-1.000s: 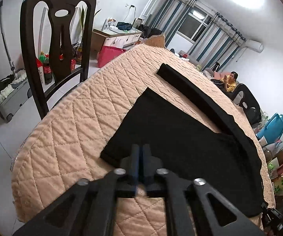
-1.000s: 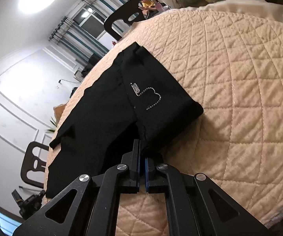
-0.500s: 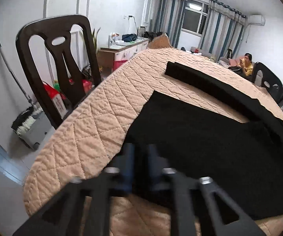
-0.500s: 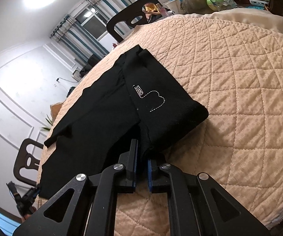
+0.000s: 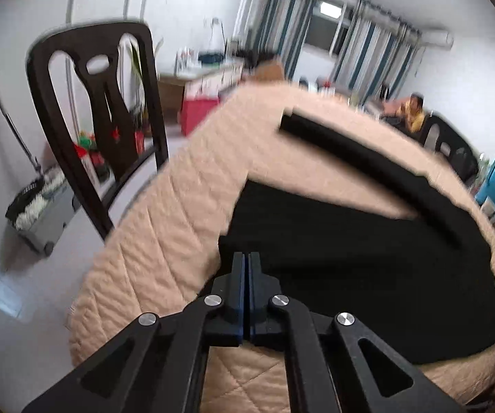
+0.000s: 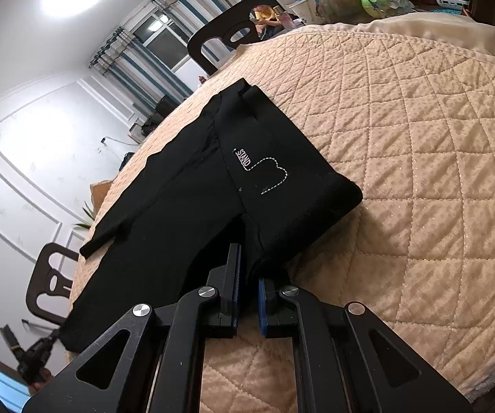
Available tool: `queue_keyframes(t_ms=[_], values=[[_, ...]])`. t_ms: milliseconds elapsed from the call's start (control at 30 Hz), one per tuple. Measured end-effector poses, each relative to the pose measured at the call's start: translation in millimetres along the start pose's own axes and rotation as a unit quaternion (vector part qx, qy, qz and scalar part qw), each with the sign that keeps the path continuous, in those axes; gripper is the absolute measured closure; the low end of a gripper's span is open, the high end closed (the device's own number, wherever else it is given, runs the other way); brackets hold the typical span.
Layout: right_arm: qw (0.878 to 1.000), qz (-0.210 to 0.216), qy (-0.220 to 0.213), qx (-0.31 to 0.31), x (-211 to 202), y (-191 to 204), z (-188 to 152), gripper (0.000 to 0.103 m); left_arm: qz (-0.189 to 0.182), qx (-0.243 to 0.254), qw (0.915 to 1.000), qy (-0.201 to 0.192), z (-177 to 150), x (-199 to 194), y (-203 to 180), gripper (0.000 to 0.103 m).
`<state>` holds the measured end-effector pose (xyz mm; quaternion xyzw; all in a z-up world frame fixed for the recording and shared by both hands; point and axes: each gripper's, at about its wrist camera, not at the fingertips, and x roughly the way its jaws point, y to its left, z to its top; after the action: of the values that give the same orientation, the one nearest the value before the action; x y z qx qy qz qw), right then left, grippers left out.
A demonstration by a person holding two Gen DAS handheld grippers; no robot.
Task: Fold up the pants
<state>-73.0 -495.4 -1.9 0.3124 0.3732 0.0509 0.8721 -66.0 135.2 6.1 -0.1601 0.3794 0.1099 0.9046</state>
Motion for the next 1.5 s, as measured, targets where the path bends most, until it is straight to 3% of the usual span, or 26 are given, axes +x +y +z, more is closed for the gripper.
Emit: queue_keyframes(t_ms=[133,200,267,333,367,400,433,633,733,800,833,867,1000,1133,1200,1333,1433,1500], values=[[1.000,-0.006,0.002,-0.013,-12.5,1.3,-3.0,0.094,-0.004,-0.013,0.9998,0.015,1.6,0.5,7.0,0.096],[1.000,-0.009,0.001,-0.019,-19.1,2.8,-4.4,0.094,0.013,-0.012,0.9998,-0.007,7.1,-12.1,9.1,0.096],[0.999,-0.013,-0.002,-0.029,-24.7,5.8,-5.4,0.094,0.007,-0.026,0.9993,-0.024,13.2,-22.9,10.0,0.091],[0.999,-0.015,-0.005,-0.034,-25.5,9.0,-5.9,0.093,-0.018,-0.035,0.9987,-0.031,20.9,-26.7,8.7,0.070],[0.999,-0.014,-0.004,-0.034,-24.7,9.1,-6.0,0.092,-0.025,-0.032,0.9987,-0.031,23.7,-24.4,6.5,0.052],[0.999,-0.014,-0.003,-0.032,-23.1,9.8,-6.2,0.090,-0.034,-0.025,0.9987,-0.029,27.9,-18.7,1.9,0.044],[0.999,-0.011,-0.001,-0.031,-21.6,9.3,-6.8,0.087,-0.043,-0.014,0.9986,-0.026,33.3,-9.2,-3.0,0.043],[0.999,-0.006,-0.004,-0.032,-22.8,9.0,-9.7,0.082,-0.008,0.008,0.9989,0.045,58.0,61.5,-12.8,0.043],[0.998,-0.036,-0.030,-0.042,-34.1,11.3,-9.4,0.082,0.019,0.051,0.9975,0.045,57.1,69.3,-28.3,0.048],[0.996,-0.054,-0.054,-0.047,-42.9,11.1,-8.4,0.082,0.036,0.072,0.9961,0.036,56.1,71.1,-33.9,0.083],[0.995,-0.056,-0.063,-0.045,-46.1,10.0,-7.3,0.082,0.025,0.079,0.9960,0.034,56.7,71.7,-35.8,0.094],[0.995,-0.058,-0.069,-0.043,-47.9,8.8,-6.3,0.082,0.011,0.073,0.9966,0.035,58.4,71.7,-36.4,0.097],[0.994,-0.060,-0.079,-0.044,-47.0,10.7,-3.5,0.082,0.009,0.070,0.9975,-0.011,64.5,61.9,-39.9,0.098],[0.992,-0.062,-0.086,-0.066,-40.8,20.5,-0.7,0.082,0.013,0.063,0.9979,0.004,69.9,71.9,-37.3,0.094],[0.991,-0.067,-0.090,-0.076,-39.1,22.6,1.4,0.082,0.033,0.064,0.9973,0.016,65.7,75.2,-33.5,0.091],[0.985,-0.080,-0.108,-0.105,-38.7,29.2,6.4,0.082,0.047,0.056,0.9973,-0.004,59.6,52.2,-25.3,0.088],[0.982,-0.084,-0.104,-0.130,-29.7,35.1,8.5,0.082,0.007,0.051,0.9984,-0.022,47.8,26.3,-25.3,0.086],[0.980,-0.098,-0.087,-0.147,-16.7,34.3,8.9,0.082,-0.021,0.063,0.9975,-0.023,32.2,15.3,-31.3,0.079]])
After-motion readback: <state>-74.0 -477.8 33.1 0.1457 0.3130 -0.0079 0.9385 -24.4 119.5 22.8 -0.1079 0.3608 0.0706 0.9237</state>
